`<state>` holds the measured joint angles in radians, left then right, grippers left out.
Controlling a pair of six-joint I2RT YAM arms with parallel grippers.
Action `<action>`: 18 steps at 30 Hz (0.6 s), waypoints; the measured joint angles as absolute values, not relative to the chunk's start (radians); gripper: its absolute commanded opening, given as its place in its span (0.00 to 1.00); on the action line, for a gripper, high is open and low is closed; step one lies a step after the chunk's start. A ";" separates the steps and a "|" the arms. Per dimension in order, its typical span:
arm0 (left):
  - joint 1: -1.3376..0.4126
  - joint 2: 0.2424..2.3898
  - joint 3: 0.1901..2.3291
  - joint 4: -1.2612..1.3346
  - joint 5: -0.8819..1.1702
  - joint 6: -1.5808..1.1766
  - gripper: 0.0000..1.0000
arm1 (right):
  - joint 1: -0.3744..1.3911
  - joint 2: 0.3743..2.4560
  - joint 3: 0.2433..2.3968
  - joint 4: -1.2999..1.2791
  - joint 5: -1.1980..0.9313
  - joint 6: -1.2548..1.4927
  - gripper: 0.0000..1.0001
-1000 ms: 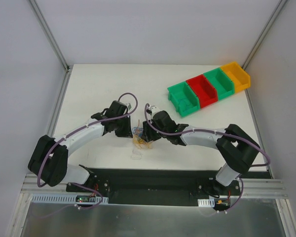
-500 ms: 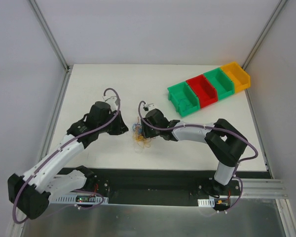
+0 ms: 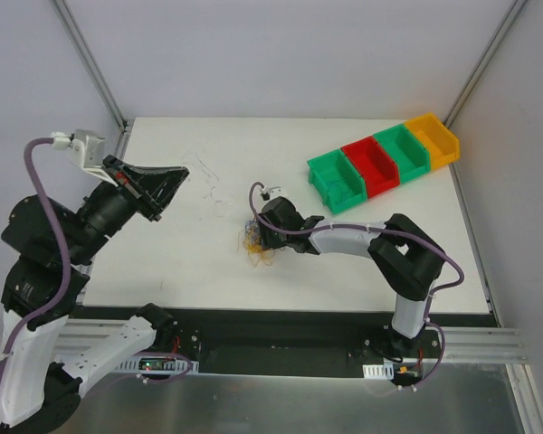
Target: Untangle the cables
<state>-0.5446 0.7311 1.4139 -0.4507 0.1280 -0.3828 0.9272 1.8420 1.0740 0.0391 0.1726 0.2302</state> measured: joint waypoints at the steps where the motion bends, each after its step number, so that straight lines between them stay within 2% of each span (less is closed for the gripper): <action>1: -0.545 0.731 1.441 -0.448 0.127 -0.380 0.00 | 0.927 1.842 1.074 0.038 0.173 0.227 0.58; 3: -0.545 0.732 1.472 -0.447 0.121 -0.379 0.00 | 0.927 1.835 1.074 0.031 0.172 0.219 0.66; 7: -0.545 0.755 1.479 -0.455 0.106 -0.399 0.00 | 0.927 1.708 1.018 -0.012 0.169 0.196 0.94; 11: -0.545 0.796 1.452 -0.452 0.112 -0.424 0.00 | 0.927 1.364 0.918 -0.060 0.167 0.154 0.97; 18: -0.545 0.886 1.320 -0.366 0.315 -0.473 0.00 | 0.893 0.984 0.843 -0.073 0.044 0.069 1.00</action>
